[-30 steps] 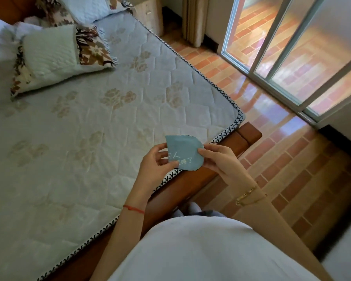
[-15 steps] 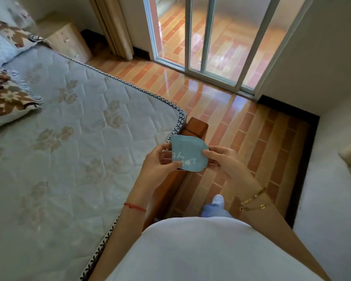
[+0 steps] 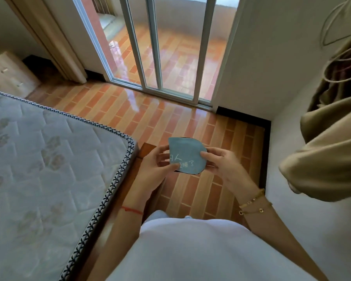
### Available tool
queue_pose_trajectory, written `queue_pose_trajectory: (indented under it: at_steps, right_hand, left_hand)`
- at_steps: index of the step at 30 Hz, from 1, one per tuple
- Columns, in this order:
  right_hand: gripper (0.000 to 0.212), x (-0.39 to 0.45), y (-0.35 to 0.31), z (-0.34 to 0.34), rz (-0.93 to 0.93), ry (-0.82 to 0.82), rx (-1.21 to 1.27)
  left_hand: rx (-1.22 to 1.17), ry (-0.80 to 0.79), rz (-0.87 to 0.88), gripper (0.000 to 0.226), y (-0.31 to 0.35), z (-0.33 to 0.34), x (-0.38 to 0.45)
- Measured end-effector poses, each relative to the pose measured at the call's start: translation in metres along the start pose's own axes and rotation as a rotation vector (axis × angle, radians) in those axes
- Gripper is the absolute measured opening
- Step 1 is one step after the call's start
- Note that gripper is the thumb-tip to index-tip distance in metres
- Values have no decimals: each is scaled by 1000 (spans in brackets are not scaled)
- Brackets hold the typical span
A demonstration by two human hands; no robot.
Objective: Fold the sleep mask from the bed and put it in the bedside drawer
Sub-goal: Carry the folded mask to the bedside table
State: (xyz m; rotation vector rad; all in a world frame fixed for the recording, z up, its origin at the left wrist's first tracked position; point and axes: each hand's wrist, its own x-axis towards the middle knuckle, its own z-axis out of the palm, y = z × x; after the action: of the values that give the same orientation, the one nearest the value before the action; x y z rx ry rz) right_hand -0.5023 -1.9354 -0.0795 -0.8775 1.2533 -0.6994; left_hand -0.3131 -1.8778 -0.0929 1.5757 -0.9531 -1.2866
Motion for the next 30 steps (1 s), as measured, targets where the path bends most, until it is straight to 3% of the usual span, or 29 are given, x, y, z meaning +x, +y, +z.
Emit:
queue_pose_trajectory:
  at_steps: [3,12,30]
  right_hand:
    - [5,21,-13,-18,-29,17,2]
    - [6,114,-50,-47,-19,37,21]
    - [8,384,-220,-4,-5,-131,-57]
  left_hand:
    - [-6,-35,-1,54,13,17,28]
    - [9,-71,-12,55,38,42,132]
    - [-70,112,-8,59,139,-2,387]
